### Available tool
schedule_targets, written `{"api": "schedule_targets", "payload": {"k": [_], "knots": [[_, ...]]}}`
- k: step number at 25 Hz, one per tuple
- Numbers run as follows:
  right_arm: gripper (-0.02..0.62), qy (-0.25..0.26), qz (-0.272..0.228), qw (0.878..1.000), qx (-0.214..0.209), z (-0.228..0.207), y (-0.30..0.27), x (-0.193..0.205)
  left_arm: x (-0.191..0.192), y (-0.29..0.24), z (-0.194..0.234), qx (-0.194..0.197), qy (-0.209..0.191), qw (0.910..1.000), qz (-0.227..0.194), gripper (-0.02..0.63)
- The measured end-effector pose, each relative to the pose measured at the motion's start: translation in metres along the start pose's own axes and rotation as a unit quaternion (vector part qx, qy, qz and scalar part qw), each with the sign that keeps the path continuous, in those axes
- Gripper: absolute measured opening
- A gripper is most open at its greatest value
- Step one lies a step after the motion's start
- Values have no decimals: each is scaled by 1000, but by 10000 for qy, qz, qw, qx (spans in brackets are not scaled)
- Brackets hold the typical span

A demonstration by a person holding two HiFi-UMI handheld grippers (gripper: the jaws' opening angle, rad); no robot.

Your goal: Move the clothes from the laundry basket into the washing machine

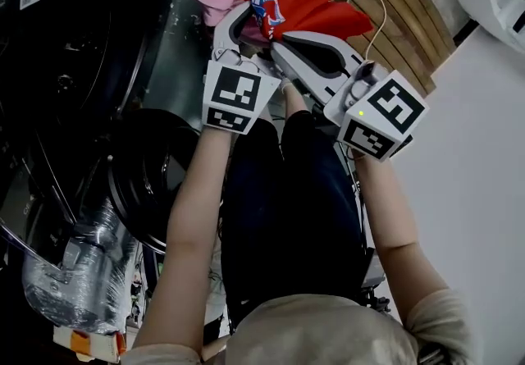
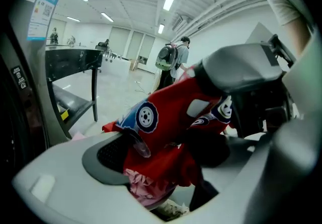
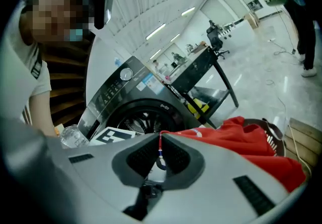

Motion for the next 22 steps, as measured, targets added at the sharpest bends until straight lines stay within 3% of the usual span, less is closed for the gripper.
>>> {"api": "schedule_targets", "payload": {"k": [1,2,3,4,8,9,12,15,18,22], "knots": [[18,-12,-35,10000,-27,1,-2,1,-2,3,2,2,-35,10000,-39,331],[18,-13,-57,10000,-4,0,-3,3,-1,7,4,-25,-38,10000,-35,169],[18,-12,-61,10000,38,-3,-4,5,1,10,5,-91,-4,10000,-8,55],[20,-16,-45,10000,82,-7,-5,8,5,14,6,-190,63,9998,37,37],[39,93,367,9987,338,-29,-12,28,28,35,20,-798,435,9952,353,34],[117,135,521,9978,376,-34,-14,35,33,42,24,-934,510,9934,432,34],[238,131,916,9954,265,-44,-21,51,46,61,29,-1241,660,9880,642,34],[252,230,1084,9937,172,-57,-34,56,59,74,40,-1641,1004,9783,773,34],[252,591,1442,9867,462,-85,-44,65,72,87,56,-2062,1499,9635,815,34],[255,1137,1961,9693,955,-132,-58,82,83,97,72,-2375,1634,9536,868,34]]}}
Point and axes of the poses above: the fingertips, and each gripper's own axes: y backward along the fingers, z to its left, x out of its underside, the point moved 5 cm from there along y, backward along the fingers, and after that the axes turned 9 degrees about -z, right-handed, at the moved point
